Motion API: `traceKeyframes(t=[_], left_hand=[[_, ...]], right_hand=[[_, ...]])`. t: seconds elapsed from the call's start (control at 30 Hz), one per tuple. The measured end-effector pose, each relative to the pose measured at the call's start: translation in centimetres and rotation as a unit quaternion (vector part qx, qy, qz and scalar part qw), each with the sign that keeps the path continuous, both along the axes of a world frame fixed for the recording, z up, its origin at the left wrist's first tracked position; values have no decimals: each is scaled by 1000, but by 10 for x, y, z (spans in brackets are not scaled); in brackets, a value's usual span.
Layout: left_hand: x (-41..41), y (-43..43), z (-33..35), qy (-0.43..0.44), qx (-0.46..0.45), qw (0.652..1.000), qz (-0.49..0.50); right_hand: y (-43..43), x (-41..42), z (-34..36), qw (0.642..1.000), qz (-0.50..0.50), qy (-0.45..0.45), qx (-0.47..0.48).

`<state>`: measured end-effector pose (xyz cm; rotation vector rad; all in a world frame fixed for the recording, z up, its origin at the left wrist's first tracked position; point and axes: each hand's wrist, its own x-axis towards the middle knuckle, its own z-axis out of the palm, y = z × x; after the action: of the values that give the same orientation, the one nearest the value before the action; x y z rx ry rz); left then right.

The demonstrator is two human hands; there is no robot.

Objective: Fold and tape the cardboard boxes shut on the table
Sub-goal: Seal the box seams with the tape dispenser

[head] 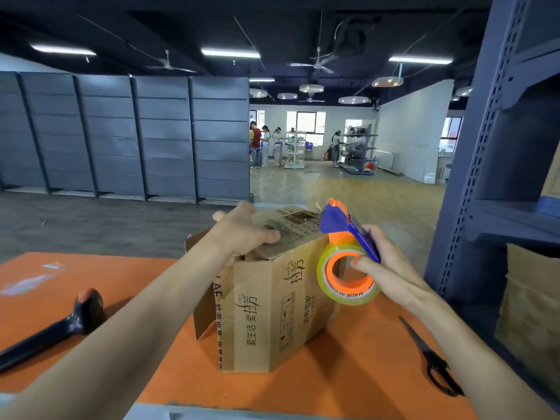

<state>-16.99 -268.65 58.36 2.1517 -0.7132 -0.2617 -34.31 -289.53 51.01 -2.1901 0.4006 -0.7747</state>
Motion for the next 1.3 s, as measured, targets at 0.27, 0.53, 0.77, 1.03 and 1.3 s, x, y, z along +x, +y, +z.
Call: traceKeyframes(t=[0.27,0.53,0.77,1.03,1.3], left_hand=[[13,-7,-7,-27,-10,1000,-11],[10,-19,-10,-151,152,975,-59],[13,-33,3,-149,198,964,-98],[19,-38,-6,-168,164,965,-116],[8,-28,-31,-316,158,935,-36]], right_hand=[[-2,-3,10,994,15,-33,99],[14,-11,0,992,63,-48,98],[19,-6,2,989,73,-69,111],[23,-7,1,987,80,-72,116],[29,-5,-2,990,72,-66,106]])
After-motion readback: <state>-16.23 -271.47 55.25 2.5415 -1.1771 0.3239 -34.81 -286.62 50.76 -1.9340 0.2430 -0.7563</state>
